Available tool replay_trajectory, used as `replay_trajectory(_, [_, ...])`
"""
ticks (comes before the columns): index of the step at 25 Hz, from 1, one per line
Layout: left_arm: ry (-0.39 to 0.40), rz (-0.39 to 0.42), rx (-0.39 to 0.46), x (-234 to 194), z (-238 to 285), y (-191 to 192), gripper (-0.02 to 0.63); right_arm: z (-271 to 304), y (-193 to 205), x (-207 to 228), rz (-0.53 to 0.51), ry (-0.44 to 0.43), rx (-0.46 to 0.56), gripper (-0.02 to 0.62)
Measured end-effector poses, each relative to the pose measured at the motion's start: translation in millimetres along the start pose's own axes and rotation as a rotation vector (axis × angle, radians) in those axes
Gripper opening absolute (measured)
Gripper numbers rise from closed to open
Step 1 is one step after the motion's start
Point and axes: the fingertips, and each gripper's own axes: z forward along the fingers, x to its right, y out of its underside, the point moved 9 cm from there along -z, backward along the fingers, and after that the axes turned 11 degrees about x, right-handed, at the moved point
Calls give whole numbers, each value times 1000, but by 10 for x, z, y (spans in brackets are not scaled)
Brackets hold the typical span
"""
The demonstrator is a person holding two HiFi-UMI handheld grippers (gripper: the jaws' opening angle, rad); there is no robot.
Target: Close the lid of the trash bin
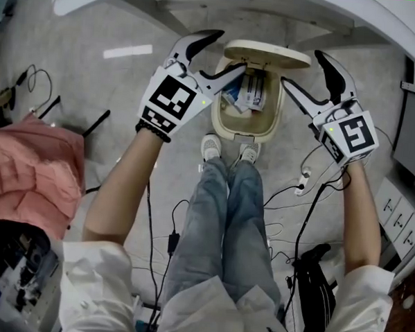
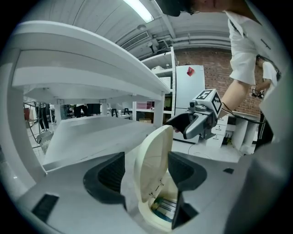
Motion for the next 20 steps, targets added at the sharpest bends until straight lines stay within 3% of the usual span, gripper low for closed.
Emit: replay_trajectory(20, [19, 74, -10, -38, 132, -51, 191, 209, 10, 21, -36, 42, 11, 281])
